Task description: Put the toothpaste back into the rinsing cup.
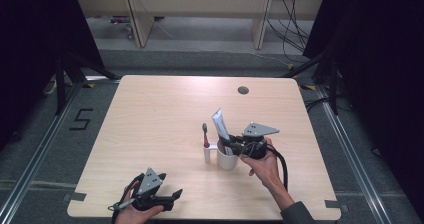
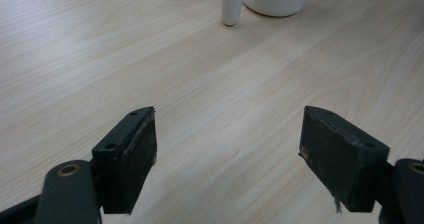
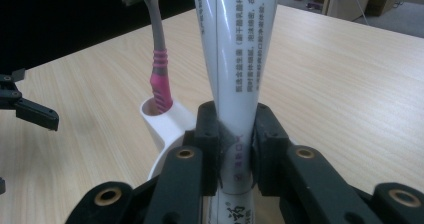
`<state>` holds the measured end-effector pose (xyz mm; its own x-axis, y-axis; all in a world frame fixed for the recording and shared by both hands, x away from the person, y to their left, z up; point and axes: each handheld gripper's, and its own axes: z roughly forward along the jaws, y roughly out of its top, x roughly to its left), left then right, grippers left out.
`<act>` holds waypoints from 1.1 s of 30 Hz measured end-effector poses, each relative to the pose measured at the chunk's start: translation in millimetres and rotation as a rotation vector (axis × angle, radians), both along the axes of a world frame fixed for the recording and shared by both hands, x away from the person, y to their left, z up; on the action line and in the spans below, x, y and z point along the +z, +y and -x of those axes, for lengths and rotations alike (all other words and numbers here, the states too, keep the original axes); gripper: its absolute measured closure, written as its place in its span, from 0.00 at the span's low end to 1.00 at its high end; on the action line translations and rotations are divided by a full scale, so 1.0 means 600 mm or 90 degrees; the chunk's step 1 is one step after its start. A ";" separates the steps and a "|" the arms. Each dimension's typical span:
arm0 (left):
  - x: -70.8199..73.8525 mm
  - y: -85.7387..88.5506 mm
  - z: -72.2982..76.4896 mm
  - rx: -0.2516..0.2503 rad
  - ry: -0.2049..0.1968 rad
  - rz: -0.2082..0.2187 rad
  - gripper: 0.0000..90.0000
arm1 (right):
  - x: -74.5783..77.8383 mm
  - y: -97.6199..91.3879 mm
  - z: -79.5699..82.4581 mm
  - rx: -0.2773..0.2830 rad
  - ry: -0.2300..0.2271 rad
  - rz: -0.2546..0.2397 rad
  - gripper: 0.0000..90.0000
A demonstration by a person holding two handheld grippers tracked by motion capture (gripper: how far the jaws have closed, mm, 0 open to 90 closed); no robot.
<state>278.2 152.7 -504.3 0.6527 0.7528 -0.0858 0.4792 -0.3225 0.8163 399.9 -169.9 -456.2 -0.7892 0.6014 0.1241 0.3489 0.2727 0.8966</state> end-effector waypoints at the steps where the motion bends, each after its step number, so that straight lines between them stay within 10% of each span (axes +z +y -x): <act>1: 0.000 0.000 0.000 0.000 0.000 0.000 0.25 | 0.000 -0.002 0.000 0.001 -0.005 0.008 0.86; 33: -0.001 0.001 0.000 -0.006 0.000 -0.003 0.25 | -0.010 -0.014 0.018 -0.027 0.012 0.010 0.70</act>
